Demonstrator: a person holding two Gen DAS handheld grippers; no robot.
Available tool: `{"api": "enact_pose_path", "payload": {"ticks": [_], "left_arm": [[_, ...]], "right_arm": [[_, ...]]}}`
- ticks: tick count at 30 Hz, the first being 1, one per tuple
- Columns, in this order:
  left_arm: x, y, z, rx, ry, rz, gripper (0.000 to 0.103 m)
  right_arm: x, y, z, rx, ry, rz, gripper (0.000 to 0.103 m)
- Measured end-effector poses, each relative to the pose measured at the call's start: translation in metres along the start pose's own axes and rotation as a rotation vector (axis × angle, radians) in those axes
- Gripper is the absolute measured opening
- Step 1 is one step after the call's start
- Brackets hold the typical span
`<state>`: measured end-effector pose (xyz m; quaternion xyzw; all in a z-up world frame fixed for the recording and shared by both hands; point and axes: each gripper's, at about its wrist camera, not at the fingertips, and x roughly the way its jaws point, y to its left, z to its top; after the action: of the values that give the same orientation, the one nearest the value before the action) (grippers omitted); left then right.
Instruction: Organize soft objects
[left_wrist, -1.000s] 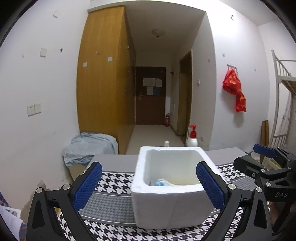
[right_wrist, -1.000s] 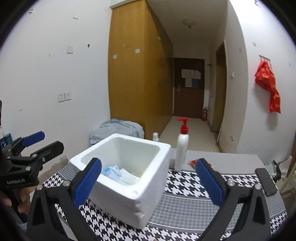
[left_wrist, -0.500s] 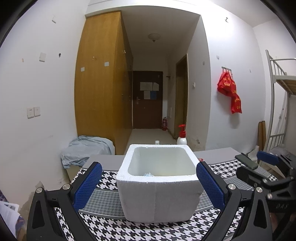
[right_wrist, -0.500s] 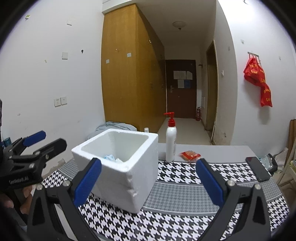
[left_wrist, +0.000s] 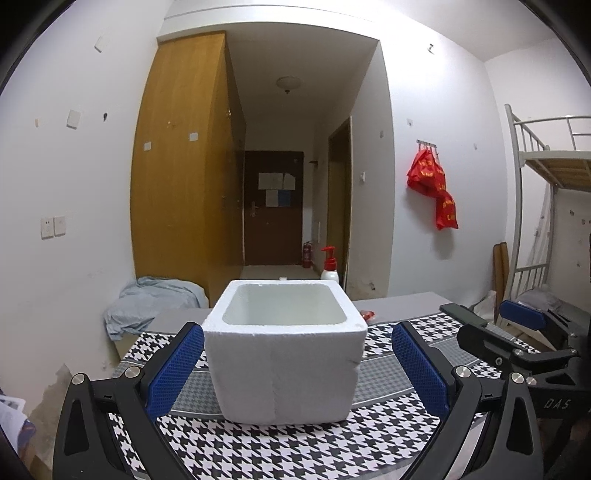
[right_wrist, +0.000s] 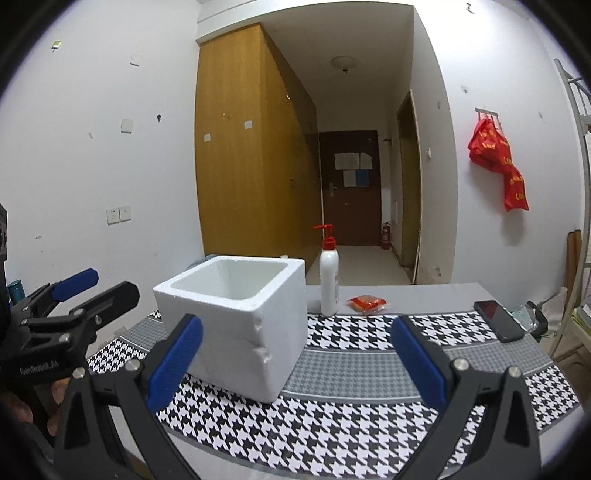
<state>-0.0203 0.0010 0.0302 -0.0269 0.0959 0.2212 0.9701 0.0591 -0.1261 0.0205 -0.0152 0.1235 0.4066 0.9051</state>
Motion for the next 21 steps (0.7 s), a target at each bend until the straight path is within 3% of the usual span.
{"api": "enact_pose_path", "payload": {"ticks": [6, 13, 21], "left_arm": [[-0.011, -0.009, -0.009, 0.041, -0.023, 0.017, 0.102], [-0.032, -0.006, -0.022, -0.012, -0.075, 0.037, 0.102], [-0.051, -0.005, -0.041, -0.025, -0.077, 0.047, 0.102]], "right_arm": [[-0.015, 0.002, -0.008, 0.007, -0.008, 0.007, 0.103], [-0.033, 0.003, -0.018, 0.011, -0.031, -0.008, 0.103], [-0.049, 0.006, -0.043, -0.005, -0.029, -0.042, 0.103]]}}
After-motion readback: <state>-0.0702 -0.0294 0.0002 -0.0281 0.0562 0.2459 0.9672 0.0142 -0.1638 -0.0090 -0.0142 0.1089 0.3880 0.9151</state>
